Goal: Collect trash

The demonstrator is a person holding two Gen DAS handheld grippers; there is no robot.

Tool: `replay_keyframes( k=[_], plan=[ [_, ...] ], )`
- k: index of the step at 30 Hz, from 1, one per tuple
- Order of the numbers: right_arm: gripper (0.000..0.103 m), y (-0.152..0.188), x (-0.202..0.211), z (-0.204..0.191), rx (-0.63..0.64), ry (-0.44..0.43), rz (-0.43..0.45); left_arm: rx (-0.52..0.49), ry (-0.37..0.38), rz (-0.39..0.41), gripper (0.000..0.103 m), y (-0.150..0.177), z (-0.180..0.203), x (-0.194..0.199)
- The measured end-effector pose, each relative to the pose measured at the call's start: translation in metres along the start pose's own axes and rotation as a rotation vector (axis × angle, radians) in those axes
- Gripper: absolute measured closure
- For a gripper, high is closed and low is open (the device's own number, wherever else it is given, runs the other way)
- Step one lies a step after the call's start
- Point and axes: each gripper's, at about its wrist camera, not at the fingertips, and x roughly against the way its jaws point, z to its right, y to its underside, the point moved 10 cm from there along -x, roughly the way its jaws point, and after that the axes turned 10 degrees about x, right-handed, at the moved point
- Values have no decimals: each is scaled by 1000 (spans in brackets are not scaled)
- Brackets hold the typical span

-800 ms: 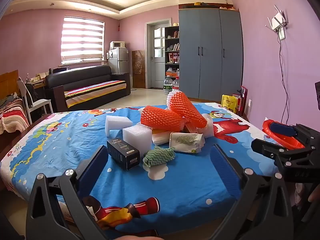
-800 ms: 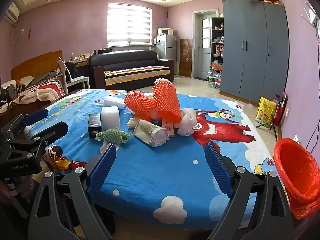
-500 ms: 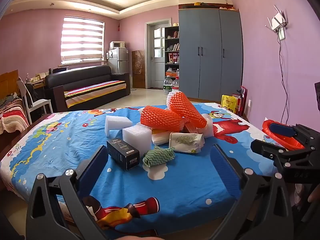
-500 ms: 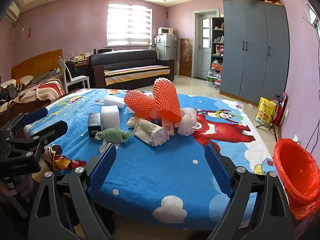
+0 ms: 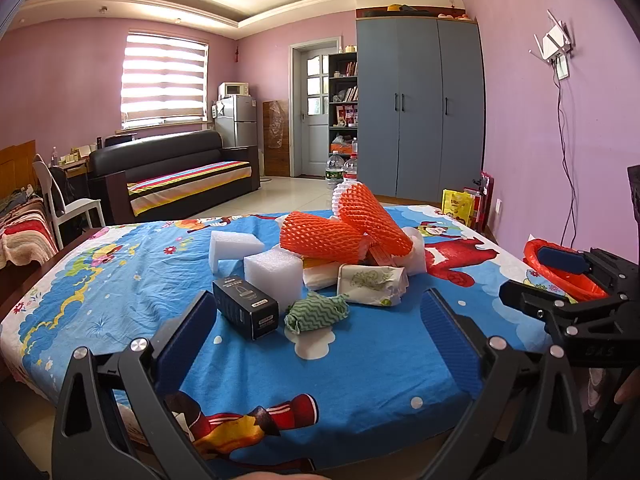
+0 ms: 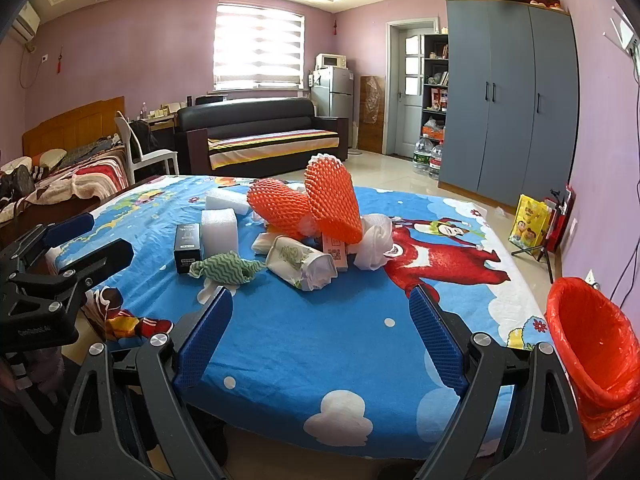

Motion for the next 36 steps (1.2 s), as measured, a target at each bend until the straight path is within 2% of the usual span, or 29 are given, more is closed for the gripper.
replay_keyframes(
  k=[36],
  plan=[
    [19, -1, 5, 6, 5, 16, 7, -17, 9, -23, 5, 9, 7, -5]
  ],
)
